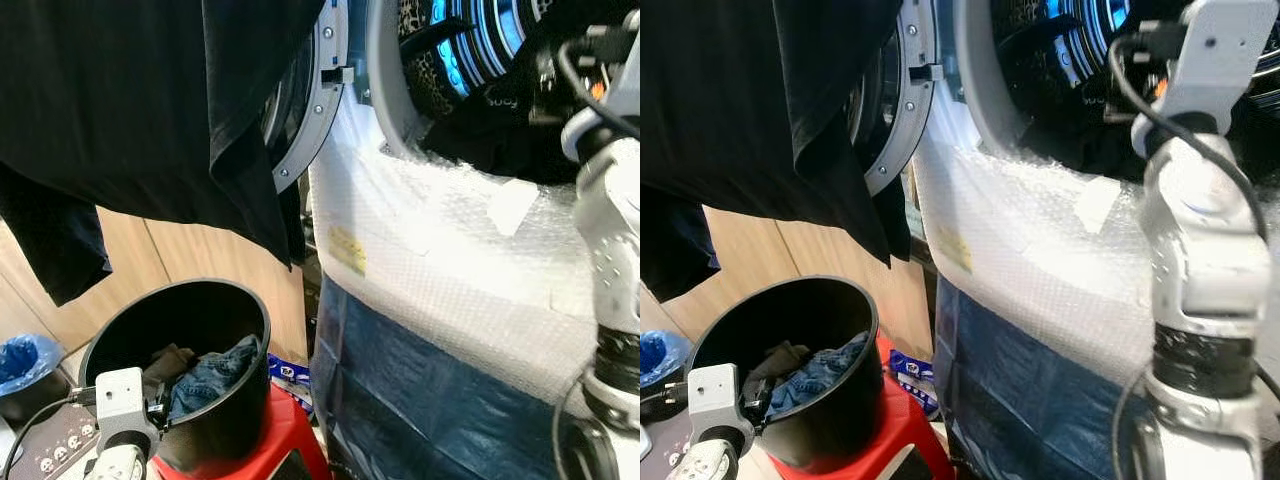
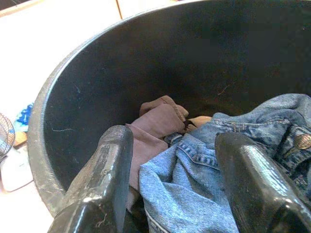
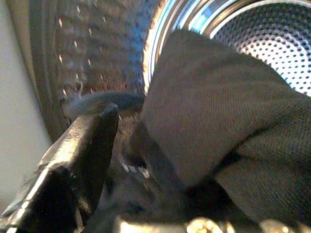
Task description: Clothes washing
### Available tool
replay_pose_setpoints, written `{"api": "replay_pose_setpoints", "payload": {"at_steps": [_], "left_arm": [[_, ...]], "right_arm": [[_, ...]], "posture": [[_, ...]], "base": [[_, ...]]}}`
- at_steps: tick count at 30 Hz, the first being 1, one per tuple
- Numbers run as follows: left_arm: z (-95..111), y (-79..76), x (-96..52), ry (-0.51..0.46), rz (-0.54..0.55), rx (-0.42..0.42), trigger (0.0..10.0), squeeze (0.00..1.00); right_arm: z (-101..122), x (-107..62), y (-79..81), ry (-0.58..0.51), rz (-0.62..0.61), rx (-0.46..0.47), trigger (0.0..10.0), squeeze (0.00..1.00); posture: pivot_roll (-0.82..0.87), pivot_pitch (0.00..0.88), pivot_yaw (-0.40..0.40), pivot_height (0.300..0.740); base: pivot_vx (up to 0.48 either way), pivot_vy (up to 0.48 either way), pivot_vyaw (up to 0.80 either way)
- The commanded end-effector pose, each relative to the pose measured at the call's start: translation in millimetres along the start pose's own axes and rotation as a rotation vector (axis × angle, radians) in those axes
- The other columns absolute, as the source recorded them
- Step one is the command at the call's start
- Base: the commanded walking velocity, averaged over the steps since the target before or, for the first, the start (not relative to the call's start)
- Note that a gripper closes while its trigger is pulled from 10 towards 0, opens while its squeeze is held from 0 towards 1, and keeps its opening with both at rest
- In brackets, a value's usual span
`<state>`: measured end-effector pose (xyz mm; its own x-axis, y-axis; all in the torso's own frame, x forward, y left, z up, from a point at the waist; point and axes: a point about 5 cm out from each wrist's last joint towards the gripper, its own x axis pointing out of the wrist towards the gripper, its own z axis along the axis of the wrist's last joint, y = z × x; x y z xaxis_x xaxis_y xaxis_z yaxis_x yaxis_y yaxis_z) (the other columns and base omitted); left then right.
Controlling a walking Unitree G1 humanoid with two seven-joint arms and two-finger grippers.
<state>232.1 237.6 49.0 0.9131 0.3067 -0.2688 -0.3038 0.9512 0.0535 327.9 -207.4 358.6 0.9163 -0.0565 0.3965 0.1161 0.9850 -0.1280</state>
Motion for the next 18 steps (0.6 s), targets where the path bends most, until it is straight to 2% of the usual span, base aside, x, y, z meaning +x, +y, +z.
{"api": "replay_pose_setpoints", "payload": {"at_steps": [1, 2, 7, 8, 13, 16, 18], "left_arm": [[-4, 2.1, -1.1, 0.027, -0.001, 0.015, 10.0, 0.0], [-4, 2.2, -1.0, 0.027, 0.002, 0.013, 10.0, 0.0], [-4, 2.2, -1.0, 0.028, 0.005, 0.009, 10.0, 0.0], [-4, 2.1, -1.1, 0.029, 0.006, 0.008, 10.0, 0.0], [-5, 2.1, -0.7, 0.03, 0.008, 0.006, 10.0, 0.0], [-5, 2.5, -0.3, 0.03, 0.012, 0.003, 10.0, 0.0], [-4, 2.8, 0.2, 0.028, 0.013, 0.003, 10.0, 0.0]], "right_arm": [[9, -3.7, 0.1, -0.018, 0.026, -0.007, 10.0, 0.0], [8, -5.6, -7.7, 0.01, 0.02, -0.035, 10.0, 0.0], [1, -12.3, -17.2, 0.078, 0.067, -0.115, 10.0, 0.0], [1, -12.6, -22.2, 0.083, 0.031, -0.122, 10.0, 0.0], [3, -12.6, -28.5, 0.083, -0.015, -0.108, 10.0, 0.0], [7, -12.8, -33.8, 0.084, -0.021, -0.072, 10.0, 0.0], [12, -13.1, -40.0, 0.069, -0.043, -0.013, 10.0, 0.0]], "posture": [[0.08, 0.0, 0.081, 0.74], [0.08, 0.0, 0.08, 0.74], [0.08, 0.0, 0.08, 0.74], [0.08, 0.0, 0.079, 0.74], [0.08, 0.0, 0.078, 0.74], [0.08, 0.0, 0.079, 0.74], [0.08, 0.0, 0.083, 0.74]], "base": [[0.0, 0.0, 0.0], [0.0, 0.0, 0.0], [0.0, 0.0, 0.0], [0.0, 0.0, 0.0], [0.0, 0.0, 0.0], [0.0, 0.0, 0.0], [0.0, 0.0, 0.0]]}}
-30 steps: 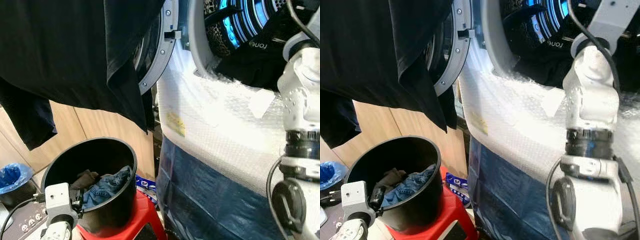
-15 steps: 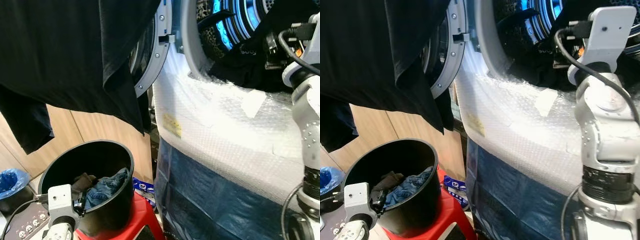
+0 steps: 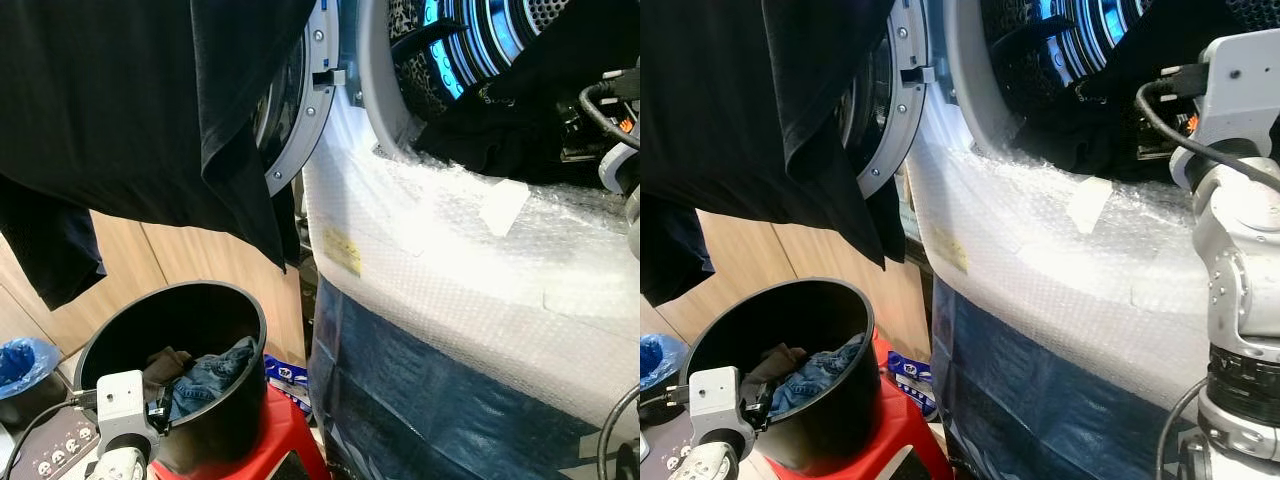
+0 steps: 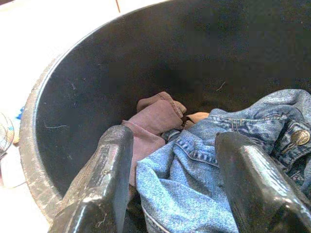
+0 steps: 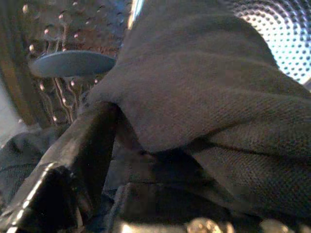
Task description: Clothes washing
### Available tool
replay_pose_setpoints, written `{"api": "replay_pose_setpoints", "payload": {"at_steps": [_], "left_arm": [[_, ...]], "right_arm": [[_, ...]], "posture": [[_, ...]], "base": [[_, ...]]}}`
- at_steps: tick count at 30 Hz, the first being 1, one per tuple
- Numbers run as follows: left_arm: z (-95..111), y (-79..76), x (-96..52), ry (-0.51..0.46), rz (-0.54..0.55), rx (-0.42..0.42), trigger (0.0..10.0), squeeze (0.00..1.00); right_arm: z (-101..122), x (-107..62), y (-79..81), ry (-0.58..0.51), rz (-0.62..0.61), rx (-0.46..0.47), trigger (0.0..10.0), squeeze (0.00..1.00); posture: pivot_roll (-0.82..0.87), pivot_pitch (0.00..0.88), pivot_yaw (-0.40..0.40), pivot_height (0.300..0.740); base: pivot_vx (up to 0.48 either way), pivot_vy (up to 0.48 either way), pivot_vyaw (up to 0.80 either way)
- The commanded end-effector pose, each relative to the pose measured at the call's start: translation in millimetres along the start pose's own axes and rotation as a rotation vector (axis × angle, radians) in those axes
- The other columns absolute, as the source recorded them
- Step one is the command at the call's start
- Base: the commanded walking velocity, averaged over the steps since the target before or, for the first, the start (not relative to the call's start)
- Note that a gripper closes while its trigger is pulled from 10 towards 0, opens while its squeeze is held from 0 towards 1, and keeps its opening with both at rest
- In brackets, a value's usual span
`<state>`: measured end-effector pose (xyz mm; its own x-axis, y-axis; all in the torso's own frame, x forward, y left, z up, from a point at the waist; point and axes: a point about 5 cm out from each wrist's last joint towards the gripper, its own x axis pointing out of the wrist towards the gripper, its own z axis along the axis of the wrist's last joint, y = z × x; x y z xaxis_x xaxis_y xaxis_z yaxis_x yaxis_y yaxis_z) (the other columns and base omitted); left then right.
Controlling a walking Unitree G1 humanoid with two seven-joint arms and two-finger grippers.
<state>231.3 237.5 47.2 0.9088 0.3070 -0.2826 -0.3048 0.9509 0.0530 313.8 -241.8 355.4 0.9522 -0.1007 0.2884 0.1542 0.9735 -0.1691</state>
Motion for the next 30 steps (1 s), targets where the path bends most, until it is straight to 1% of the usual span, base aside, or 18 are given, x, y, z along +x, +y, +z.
{"api": "replay_pose_setpoints", "payload": {"at_steps": [1, 4, 5, 6, 7, 8, 9, 11, 12, 13, 14, 15, 16, 20, 22, 24, 27, 30], "left_arm": [[-2, 3.0, 0.6, 0.013, 0.013, 0.003, 10.0, 0.0], [-1, 3.2, 0.7, 0.012, 0.013, 0.003, 10.0, 0.0], [-1, 3.8, 1.3, 0.009, 0.016, 0.002, 10.0, 0.0], [0, 3.9, 1.9, 0.006, 0.015, 0.001, 10.0, 0.0], [1, 4.0, 2.3, 0.005, 0.015, 0.001, 10.0, 0.0], [1, 3.3, 2.9, 0.003, 0.013, 0.001, 10.0, 0.0], [2, 3.0, 3.1, 0.003, 0.012, 0.002, 10.0, 0.0], [2, 1.6, 3.3, 0.001, 0.01, 0.001, 10.0, 0.0], [2, 1.1, 3.4, 0.0, 0.009, 0.0, 10.0, 0.0], [3, 0.5, 3.6, -0.002, 0.008, -0.003, 10.0, 0.0], [3, 0.5, 3.6, -0.002, 0.008, -0.003, 10.0, 0.0], [3, 0.3, 3.6, -0.003, 0.008, -0.004, 10.0, 0.0], [3, 0.2, 3.5, -0.004, 0.008, -0.005, 10.0, 0.0], [3, 1.9, 3.1, -0.005, 0.012, -0.007, 10.0, 0.0], [3, 2.7, 2.9, -0.005, 0.014, -0.006, 10.0, 0.0], [3, 2.5, 2.8, -0.006, 0.014, -0.007, 10.0, 0.0], [4, 2.0, 2.9, -0.007, 0.014, -0.008, 10.0, 0.0], [4, 1.9, 3.2, -0.009, 0.012, -0.009, 10.0, 0.0]], "right_arm": [[17, -2.4, -6.9, -0.071, -0.025, 0.071, 10.0, 0.0], [19, -2.4, -7.3, -0.094, -0.029, 0.105, 10.0, 0.0], [29, -3.4, -2.7, -0.19, -0.03, 0.291, 10.0, 0.0], [34, -4.2, 6.9, -0.238, -0.011, 0.407, 10.0, 0.0], [36, -5.0, 13.4, -0.265, 0.002, 0.482, 10.0, 0.0], [35, -6.9, 30.6, -0.284, 0.052, 0.614, 10.0, 0.0], [34, -7.6, 35.9, -0.28, 0.073, 0.65, 10.0, 0.0], [28, -11.4, 55.2, -0.258, 0.152, 0.776, 10.0, 0.0], [25, -14.5, 64.2, -0.25, 0.204, 0.799, 10.0, 0.0], [18, -21.3, 80.8, -0.219, 0.312, 0.887, 10.0, 0.0], [18, -21.3, 80.8, -0.219, 0.312, 0.887, 10.0, 0.0], [16, -23.2, 84.8, -0.205, 0.338, 0.926, 10.0, 0.0], [7, -26.2, 88.7, -0.153, 0.363, 0.971, 10.0, 0.0], [-5, -32.2, 87.8, -0.103, 0.42, 0.895, 10.0, 0.0], [-10, -33.8, 82.2, -0.095, 0.425, 0.823, 10.0, 0.0], [-14, -35.2, 74.4, -0.089, 0.421, 0.8, 10.0, 0.0], [-17, -36.9, 68.7, -0.09, 0.42, 0.785, 10.0, 0.0], [-18, -42.5, 64.4, -0.095, 0.456, 0.726, 10.0, 0.0]], "posture": [[0.08, 0.0, 0.083, 0.74], [0.08, 0.0, 0.083, 0.74], [0.08, 0.0, 0.088, 0.74], [0.07, 0.0, 0.09, 0.74], [0.07, 0.0, 0.09, 0.74], [0.07, 0.0, 0.089, 0.74], [0.07, 0.0, 0.089, 0.74], [0.07, 0.0, 0.09, 0.74], [0.08, 0.0, 0.086, 0.74], [0.08, 0.0, 0.087, 0.74], [0.08, 0.0, 0.087, 0.74], [0.08, 0.0, 0.087, 0.74], [0.08, 0.0, 0.084, 0.74], [0.08, 0.0, 0.082, 0.74], [0.08, 0.0, 0.084, 0.74], [0.08, 0.0, 0.084, 0.74], [0.08, 0.0, 0.084, 0.74], [0.08, 0.0, 0.085, 0.74]], "base": [[0.0, 0.0, 0.0], [0.0, 0.0, 0.0], [0.0, 0.0, 0.0], [0.0, 0.0, 0.0], [0.0, 0.0, 0.0], [0.0, 0.0, 0.0], [0.0, 0.0, 0.0], [0.0, 0.0, 0.0], [0.0, 0.0, 0.0], [0.0, 0.0, 0.0], [0.0, 0.0, 0.0], [0.0, 0.0, 0.0], [0.0, 0.0, 0.0], [0.0, 0.0, 0.0], [0.0, 0.0, 0.0], [0.0, 0.0, 0.0], [0.0, 0.0, 0.0], [0.0, 0.0, 0.0]]}}
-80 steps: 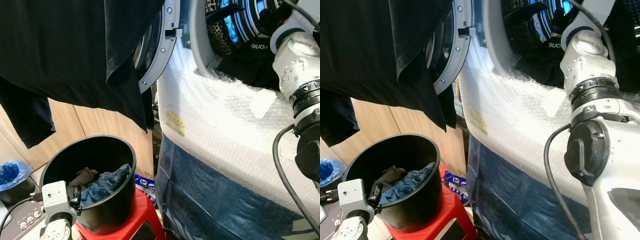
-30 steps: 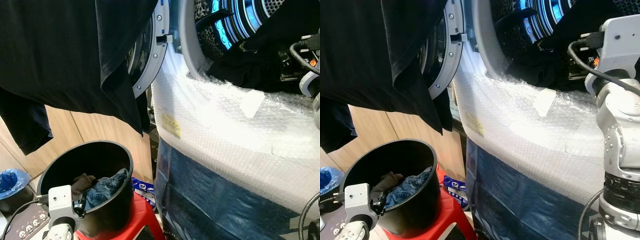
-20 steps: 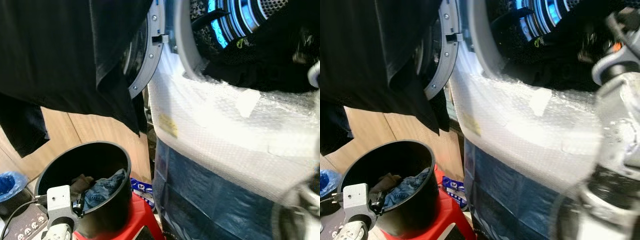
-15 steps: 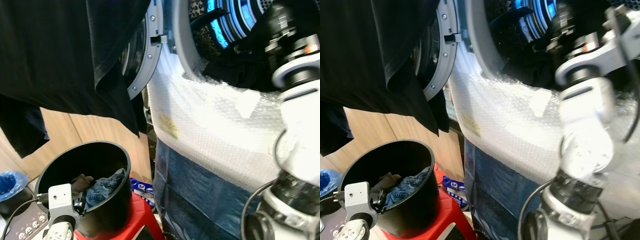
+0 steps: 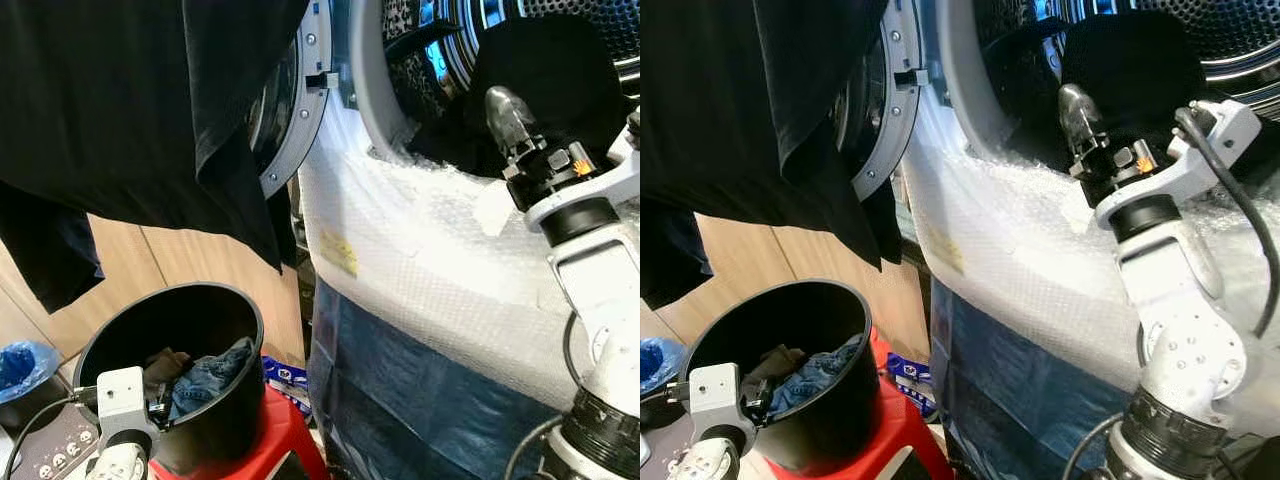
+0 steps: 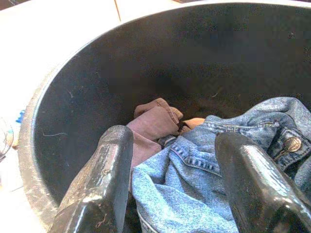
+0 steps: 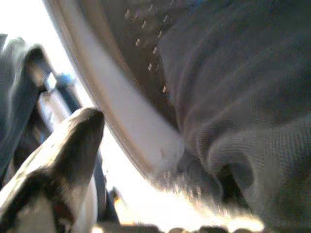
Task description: Clothes washing
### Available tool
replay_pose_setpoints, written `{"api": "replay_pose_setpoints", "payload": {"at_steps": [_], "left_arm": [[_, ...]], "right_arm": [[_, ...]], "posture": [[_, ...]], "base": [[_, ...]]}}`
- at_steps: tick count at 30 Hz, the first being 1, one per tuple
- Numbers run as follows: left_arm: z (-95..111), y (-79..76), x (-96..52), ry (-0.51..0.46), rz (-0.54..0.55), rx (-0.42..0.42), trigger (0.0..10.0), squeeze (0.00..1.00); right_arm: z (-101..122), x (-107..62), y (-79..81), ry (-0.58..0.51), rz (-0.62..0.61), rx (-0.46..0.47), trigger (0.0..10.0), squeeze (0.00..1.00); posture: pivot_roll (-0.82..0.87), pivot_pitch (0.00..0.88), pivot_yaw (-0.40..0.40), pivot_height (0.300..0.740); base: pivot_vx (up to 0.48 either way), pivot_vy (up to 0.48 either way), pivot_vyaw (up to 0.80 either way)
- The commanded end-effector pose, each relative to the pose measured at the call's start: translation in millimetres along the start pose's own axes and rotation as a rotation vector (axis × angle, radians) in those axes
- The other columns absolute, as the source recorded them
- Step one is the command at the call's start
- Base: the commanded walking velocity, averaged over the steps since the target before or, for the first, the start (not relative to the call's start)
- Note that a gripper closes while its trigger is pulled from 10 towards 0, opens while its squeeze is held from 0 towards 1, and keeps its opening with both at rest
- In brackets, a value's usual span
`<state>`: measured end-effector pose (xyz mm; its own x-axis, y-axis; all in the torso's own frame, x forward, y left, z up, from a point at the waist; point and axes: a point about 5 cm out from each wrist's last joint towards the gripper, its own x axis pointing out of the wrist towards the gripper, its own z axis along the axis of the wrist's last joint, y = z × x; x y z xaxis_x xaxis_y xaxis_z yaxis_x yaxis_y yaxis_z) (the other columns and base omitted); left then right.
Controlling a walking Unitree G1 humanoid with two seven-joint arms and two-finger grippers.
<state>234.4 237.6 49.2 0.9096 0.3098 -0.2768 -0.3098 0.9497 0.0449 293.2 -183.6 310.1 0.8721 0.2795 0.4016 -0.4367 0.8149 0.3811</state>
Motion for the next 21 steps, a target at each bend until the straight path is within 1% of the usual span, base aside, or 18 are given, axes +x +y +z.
{"api": "replay_pose_setpoints", "payload": {"at_steps": [1, 3, 4, 6, 7, 8, 10, 15, 18, 20, 21], "left_arm": [[2, 2.4, 0.9, -0.003, 0.008, 0.001, 10.0, 0.0], [2, 2.6, 1.3, -0.004, 0.007, 0.0, 10.0, 0.0], [2, 2.7, 1.6, -0.005, 0.005, 0.001, 10.0, 0.0], [3, 2.7, 1.9, -0.005, 0.004, 0.001, 10.0, 0.0], [3, 2.7, 2.0, -0.006, 0.003, 0.002, 10.0, 0.0], [3, 2.7, 2.0, -0.006, 0.003, 0.002, 10.0, 0.0], [4, 2.4, 2.5, -0.007, 0.003, 0.001, 10.0, 0.0], [4, 1.7, 3.3, -0.006, -0.003, 0.003, 10.0, 0.0], [4, 1.1, 4.2, -0.007, -0.005, 0.003, 10.0, 0.0], [5, 0.6, 4.9, -0.009, -0.006, 0.002, 10.0, 0.0], [6, 0.1, 5.6, -0.012, -0.007, 0.001, 10.0, 0.0]], "right_arm": [[3, -3.8, 7.5, 0.006, 0.061, -0.038, 10.0, 0.0], [4, -7.8, 5.6, 0.014, 0.075, -0.076, 10.0, 0.0], [7, -12.8, 1.2, 0.018, 0.082, -0.122, 10.0, 0.0], [9, -16.5, -2.2, 0.024, 0.087, -0.152, 10.0, 0.0], [11, -22.0, -10.0, 0.029, 0.063, -0.208, 10.0, 0.0], [11, -23.4, -11.9, 0.031, 0.056, -0.222, 10.0, 0.0], [16, -30.6, -16.7, 0.026, 0.066, -0.219, 10.0, 0.0], [19, -46.2, -12.6, 0.057, 0.183, -0.252, 10.0, 0.0], [18, -49.3, -17.4, 0.067, 0.169, -0.263, 10.0, 0.0], [18, -50.1, -19.0, 0.057, 0.165, -0.253, 10.0, 0.0], [19, -50.2, -17.6, 0.026, 0.183, -0.209, 10.0, 0.0]], "posture": [[0.08, 0.0, 0.085, 0.74], [0.08, 0.0, 0.09, 0.74], [0.07, 0.0, 0.09, 0.74], [0.08, 0.0, 0.09, 0.74], [0.07, 0.0, 0.093, 0.74], [0.07, 0.0, 0.093, 0.74], [0.07, 0.0, 0.093, 0.74], [0.07, 0.0, 0.096, 0.74], [0.06, 0.0, 0.099, 0.74], [0.06, 0.0, 0.099, 0.74], [0.06, 0.0, 0.099, 0.74]], "base": [[0.0, 0.0, 0.0], [0.0, 0.0, 0.0], [0.0, 0.0, 0.0], [0.0, 0.0, 0.0], [0.0, 0.0, 0.0], [0.0, 0.0, 0.0], [0.0, 0.0, 0.0], [0.0, 0.0, 0.0], [0.0, 0.0, 0.0], [0.0, 0.0, 0.0], [0.0, 0.0, 0.0]]}}
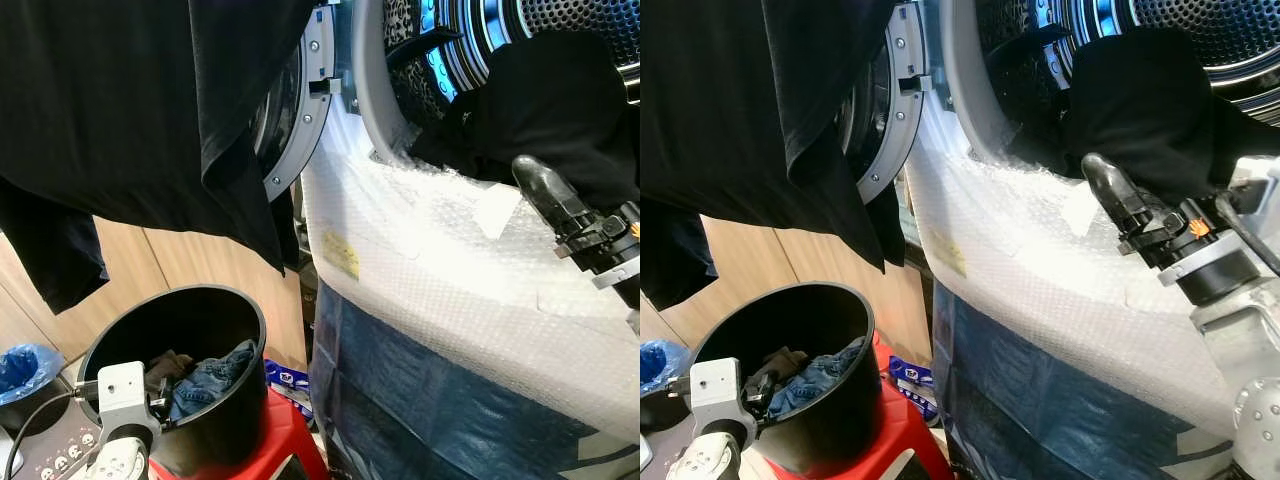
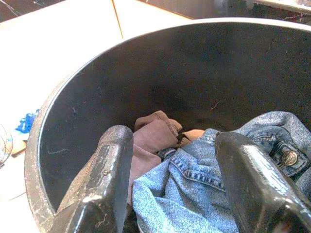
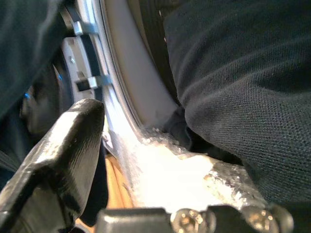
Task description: Clothes washing
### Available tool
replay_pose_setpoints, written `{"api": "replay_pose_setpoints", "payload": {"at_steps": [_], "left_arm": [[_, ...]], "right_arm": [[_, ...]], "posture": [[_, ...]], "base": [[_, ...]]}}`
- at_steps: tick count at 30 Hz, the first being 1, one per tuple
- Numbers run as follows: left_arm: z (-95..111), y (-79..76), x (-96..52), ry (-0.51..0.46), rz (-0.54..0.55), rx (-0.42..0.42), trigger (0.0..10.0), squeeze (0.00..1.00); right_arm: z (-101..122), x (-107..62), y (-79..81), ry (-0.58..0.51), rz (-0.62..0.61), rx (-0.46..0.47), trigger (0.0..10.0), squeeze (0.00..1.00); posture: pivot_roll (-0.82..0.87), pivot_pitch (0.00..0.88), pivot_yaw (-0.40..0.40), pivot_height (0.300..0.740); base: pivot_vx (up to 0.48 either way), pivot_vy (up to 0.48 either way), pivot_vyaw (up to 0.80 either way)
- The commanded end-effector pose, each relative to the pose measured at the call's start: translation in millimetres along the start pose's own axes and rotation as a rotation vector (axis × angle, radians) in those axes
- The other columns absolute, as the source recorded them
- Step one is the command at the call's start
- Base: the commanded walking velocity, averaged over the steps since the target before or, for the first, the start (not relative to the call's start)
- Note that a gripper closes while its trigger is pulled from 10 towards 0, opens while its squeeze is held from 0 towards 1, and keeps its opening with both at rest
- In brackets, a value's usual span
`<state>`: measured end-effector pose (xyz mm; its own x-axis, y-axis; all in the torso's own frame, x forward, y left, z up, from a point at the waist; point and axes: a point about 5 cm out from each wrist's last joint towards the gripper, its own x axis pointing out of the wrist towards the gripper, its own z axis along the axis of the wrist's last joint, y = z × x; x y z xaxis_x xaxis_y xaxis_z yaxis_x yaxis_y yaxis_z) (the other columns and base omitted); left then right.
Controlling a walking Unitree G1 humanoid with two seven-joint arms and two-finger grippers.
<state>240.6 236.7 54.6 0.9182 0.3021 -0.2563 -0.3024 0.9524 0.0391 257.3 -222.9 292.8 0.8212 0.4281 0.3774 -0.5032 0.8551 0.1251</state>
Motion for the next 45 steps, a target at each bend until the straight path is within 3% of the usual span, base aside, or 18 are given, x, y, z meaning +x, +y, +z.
{"api": "replay_pose_setpoints", "payload": {"at_steps": [1, 6, 8, 12, 14, 17, 18, 22, 26, 29, 32, 34, 45], "left_arm": [[0, 2.3, 2.1, 0.007, 0.002, 0.003, 10.0, 0.0], [0, 2.2, 2.1, 0.005, 0.001, 0.001, 10.0, 0.0], [0, 2.5, 2.0, 0.006, 0.003, 0.001, 10.0, 0.0], [0, 2.5, 1.8, 0.005, 0.003, 0.0, 10.0, 0.0], [0, 2.4, 1.9, 0.005, 0.002, 0.0, 10.0, 0.0], [0, 1.2, 2.3, 0.005, 0.0, -0.004, 10.0, 0.0], [0, 1.2, 2.3, 0.005, 0.0, -0.004, 10.0, 0.0], [-1, -0.8, 2.2, 0.005, -0.007, -0.006, 10.0, 0.0], [0, 0.2, 2.3, 0.0, -0.001, -0.013, 10.0, 0.0], [-1, 0.0, 1.5, 0.0, 0.0, -0.014, 10.0, 0.0], [-1, 0.0, 1.3, 0.001, 0.0, -0.014, 10.0, 0.0], [-1, -0.1, 0.8, 0.001, 0.004, -0.018, 10.0, 0.0], [0, -1.8, 2.1, -0.002, 0.01, -0.028, 10.0, 0.0]], "right_arm": [[7, -1.1, 8.2, -0.072, 0.075, 0.036, 10.0, 0.0], [4, -7.7, 20.1, -0.025, 0.183, 0.001, 10.0, 0.0], [3, -10.4, 17.6, 0.007, 0.172, -0.059, 10.0, 0.0], [10, -11.8, 15.4, -0.016, 0.174, -0.053, 10.0, 0.0], [16, -12.5, 22.8, -0.062, 0.234, -0.007, 10.0, 0.0], [14, -19.4, 46.4, -0.071, 0.403, 0.025, 10.0, 0.0], [14, -19.4, 46.4, -0.071, 0.403, 0.025, 10.0, 0.0], [-12, -22.7, 59.3, -0.034, 0.444, 0.204, 10.0, 0.0], [-27, -27.9, 62.1, -0.02, 0.433, 0.301, 10.0, 0.0], [-50, -37.5, 59.4, 0.003, 0.379, 0.446, 10.0, 0.0], [-58, -40.5, 58.9, 0.027, 0.358, 0.479, 10.0, 0.0], [-85, -51.2, 49.5, 0.088, 0.245, 0.562, 10.0, 0.0], [-119, -45.7, 34.0, 0.172, 0.054, 0.566, 10.0, 0.0]], "posture": [[0.06, 0.0, 0.099, 0.74], [0.06, 0.0, 0.099, 0.74], [0.07, 0.0, 0.098, 0.74], [0.07, 0.0, 0.098, 0.74], [0.07, 0.0, 0.098, 0.74], [0.07, 0.0, 0.095, 0.74], [0.07, 0.0, 0.095, 0.74], [0.07, 0.0, 0.09, 0.74], [0.07, 0.0, 0.083, 0.74], [0.07, 0.0, 0.075, 0.74], [0.07, 0.0, 0.075, 0.74], [0.07, 0.0, 0.073, 0.74], [0.08, 0.0, 0.067, 0.74]], "base": [[0.0, 0.0, 0.0], [0.0, 0.0, 0.0], [0.0, 0.0, 0.0], [0.0, 0.0, 0.0], [0.0, 0.0, 0.0], [0.0, 0.0, 0.0], [0.0, 0.0, 0.0], [0.0, 0.0, 0.0], [0.0, 0.0, 0.0], [0.0, 0.0, 0.0], [0.0, 0.0, 0.0], [0.0, 0.0, 0.0], [0.0, 0.0, 0.0]]}}
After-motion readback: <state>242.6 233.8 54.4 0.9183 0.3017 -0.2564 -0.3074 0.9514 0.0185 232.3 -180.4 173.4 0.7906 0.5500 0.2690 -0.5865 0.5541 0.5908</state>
